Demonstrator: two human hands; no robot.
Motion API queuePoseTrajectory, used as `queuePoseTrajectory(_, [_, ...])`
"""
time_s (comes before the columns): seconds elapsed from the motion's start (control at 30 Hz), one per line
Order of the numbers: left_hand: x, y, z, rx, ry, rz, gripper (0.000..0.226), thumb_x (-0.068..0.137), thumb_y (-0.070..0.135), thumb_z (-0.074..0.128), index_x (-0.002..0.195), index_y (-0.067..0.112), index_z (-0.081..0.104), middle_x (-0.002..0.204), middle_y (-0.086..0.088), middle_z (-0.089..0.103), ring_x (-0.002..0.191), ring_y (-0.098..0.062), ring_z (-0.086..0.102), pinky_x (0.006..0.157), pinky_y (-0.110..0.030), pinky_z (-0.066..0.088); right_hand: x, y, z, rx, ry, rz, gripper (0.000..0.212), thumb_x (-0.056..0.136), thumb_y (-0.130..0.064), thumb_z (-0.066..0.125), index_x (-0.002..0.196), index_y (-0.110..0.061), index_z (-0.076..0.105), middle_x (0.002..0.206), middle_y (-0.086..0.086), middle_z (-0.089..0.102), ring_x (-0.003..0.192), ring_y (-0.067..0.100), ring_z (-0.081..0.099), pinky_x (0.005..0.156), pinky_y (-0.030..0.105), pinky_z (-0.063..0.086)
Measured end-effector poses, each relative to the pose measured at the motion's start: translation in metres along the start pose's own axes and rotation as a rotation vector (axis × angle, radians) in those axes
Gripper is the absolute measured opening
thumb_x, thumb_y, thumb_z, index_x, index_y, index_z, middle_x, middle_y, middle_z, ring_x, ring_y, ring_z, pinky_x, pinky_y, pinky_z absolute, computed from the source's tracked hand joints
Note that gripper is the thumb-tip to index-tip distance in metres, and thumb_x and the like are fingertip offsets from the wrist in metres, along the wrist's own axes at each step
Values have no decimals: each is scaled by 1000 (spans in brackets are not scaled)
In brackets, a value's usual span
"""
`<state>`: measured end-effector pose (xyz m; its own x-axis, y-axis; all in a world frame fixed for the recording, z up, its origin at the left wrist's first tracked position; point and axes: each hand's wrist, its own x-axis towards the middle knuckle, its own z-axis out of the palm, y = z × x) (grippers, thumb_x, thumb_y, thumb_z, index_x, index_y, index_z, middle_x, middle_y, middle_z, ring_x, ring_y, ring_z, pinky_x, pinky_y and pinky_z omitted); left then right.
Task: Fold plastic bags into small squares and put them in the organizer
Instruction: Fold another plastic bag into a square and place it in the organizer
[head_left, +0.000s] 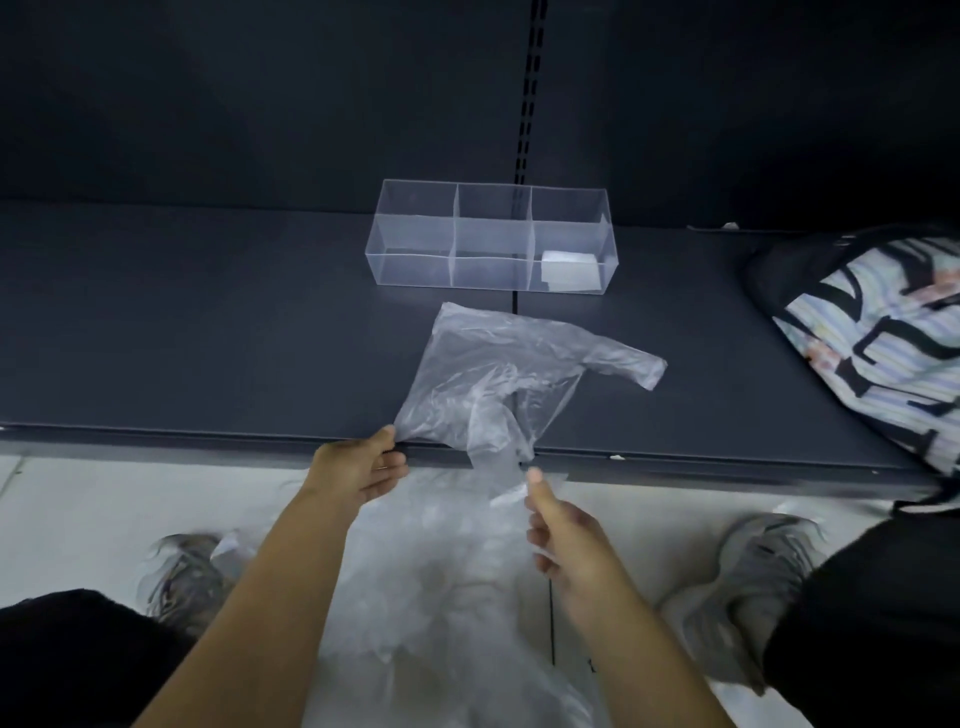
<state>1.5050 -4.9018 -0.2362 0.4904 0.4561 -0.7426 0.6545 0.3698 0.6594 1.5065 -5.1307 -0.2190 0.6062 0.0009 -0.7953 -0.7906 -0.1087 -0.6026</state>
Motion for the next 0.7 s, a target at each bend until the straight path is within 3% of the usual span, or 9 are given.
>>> queuePoseTrajectory(0.13, [-3, 4, 7, -52, -52, -34, 17, 89, 27, 68, 88, 10, 68, 82, -8, 72, 73, -20, 71, 62, -26, 52, -1, -5, 15, 51, -29, 70, 16, 80, -33, 76, 80, -19, 67, 75, 1, 52, 67, 12, 45, 56, 22, 36])
queuePoseTrajectory(0.23, [-4, 4, 9, -94, -35, -45, 14, 91, 22, 65, 87, 9, 66, 83, -7, 71, 73, -19, 70, 62, -26, 53, 10, -14, 13, 139, 16, 51, 12, 84, -17, 71, 77, -18, 61, 69, -1, 50, 58, 9, 40, 53, 22, 28])
queuePoseTrajectory(0.33, [-4, 7, 6, -177, 60, -32, 12, 92, 15, 63, 89, 4, 61, 80, -9, 69, 73, -19, 68, 61, -26, 53, 26, -36, -16, 246, 113, 26, 14, 84, -8, 67, 74, -14, 60, 61, 0, 60, 55, 8, 51, 51, 20, 35])
queuePoseTrajectory(0.43, [-6, 7, 2, -218, 118, -12, 12, 93, 11, 60, 84, 4, 58, 78, -8, 66, 71, -18, 66, 56, -22, 56, 43, -58, -58, 278, 227, -87, 14, 88, -2, 61, 75, -7, 59, 45, 1, 63, 41, 6, 58, 40, 17, 45])
queuePoseTrajectory(0.53, [-12, -2, 8, -250, 134, -5, 16, 94, 8, 57, 79, 5, 56, 75, -8, 63, 64, -17, 65, 53, -18, 54, 59, -71, -89, 55, 339, -277, 13, 90, 0, 59, 77, -2, 61, 43, 1, 61, 37, 4, 55, 39, 15, 43])
queuePoseTrajectory(0.63, [-19, -17, 22, -240, 138, -24, 18, 93, 5, 59, 75, 6, 55, 73, -10, 62, 58, -18, 65, 56, -22, 54, 70, -75, -108, -310, 447, -365, 27, 87, -3, 59, 62, -8, 63, 60, 10, 64, 53, 18, 56, 59, 27, 48])
queuePoseTrajectory(0.7, [-21, -25, 28, -221, 160, -33, 20, 91, 4, 61, 72, 7, 55, 72, -11, 62, 61, -22, 62, 63, -28, 53, 75, -76, -118, -484, 515, -374, 25, 86, -6, 59, 61, -6, 64, 66, 14, 62, 61, 27, 55, 64, 33, 48])
